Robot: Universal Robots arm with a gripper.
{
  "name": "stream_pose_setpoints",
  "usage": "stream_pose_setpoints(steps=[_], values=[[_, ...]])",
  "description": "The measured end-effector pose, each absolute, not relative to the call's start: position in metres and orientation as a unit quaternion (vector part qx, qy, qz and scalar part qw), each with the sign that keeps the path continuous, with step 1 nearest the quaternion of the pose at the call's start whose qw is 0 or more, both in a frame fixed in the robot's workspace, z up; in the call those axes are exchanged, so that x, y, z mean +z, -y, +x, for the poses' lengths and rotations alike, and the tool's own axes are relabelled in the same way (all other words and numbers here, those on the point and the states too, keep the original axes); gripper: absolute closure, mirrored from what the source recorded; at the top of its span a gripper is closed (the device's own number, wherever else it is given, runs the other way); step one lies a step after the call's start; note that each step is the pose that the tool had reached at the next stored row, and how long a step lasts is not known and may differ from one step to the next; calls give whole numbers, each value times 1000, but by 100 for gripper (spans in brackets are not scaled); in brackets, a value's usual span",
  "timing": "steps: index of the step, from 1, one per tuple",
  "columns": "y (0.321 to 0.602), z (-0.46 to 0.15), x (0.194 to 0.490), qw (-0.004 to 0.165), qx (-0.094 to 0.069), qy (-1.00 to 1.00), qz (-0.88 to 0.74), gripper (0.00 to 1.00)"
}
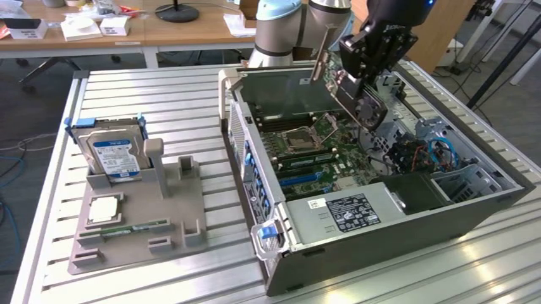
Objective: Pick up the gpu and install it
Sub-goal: 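Insert the gpu into the slot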
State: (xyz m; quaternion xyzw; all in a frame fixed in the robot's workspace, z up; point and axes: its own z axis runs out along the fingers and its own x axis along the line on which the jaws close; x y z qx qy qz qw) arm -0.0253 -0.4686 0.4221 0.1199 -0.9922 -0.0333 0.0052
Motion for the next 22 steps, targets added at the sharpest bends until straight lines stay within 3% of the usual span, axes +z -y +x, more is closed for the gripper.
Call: stream_pose_setpoints(steps=[22], values=[[469, -25, 419, 11, -32, 955, 296, 74]])
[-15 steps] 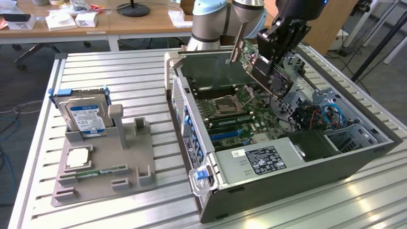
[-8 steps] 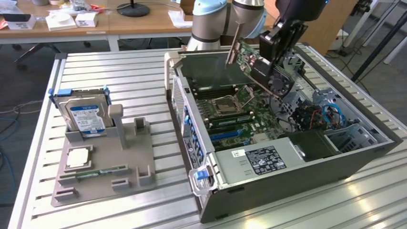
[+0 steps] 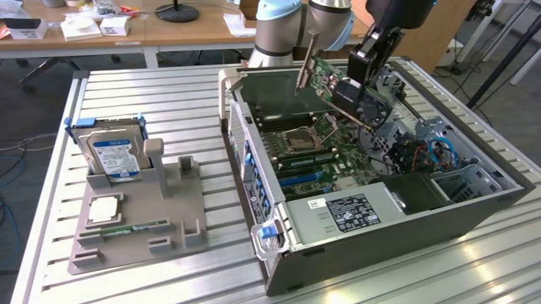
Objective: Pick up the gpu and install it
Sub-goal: 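Insert the gpu into the slot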
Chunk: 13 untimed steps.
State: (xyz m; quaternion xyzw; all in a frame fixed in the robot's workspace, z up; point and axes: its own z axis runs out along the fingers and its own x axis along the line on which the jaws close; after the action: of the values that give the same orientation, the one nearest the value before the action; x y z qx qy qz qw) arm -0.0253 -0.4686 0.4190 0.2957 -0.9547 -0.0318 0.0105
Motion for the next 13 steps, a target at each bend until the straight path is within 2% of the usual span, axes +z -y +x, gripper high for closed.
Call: stream_pose_setpoints(steps=[13], values=[[469, -25, 417, 14, -30, 916, 400, 74]])
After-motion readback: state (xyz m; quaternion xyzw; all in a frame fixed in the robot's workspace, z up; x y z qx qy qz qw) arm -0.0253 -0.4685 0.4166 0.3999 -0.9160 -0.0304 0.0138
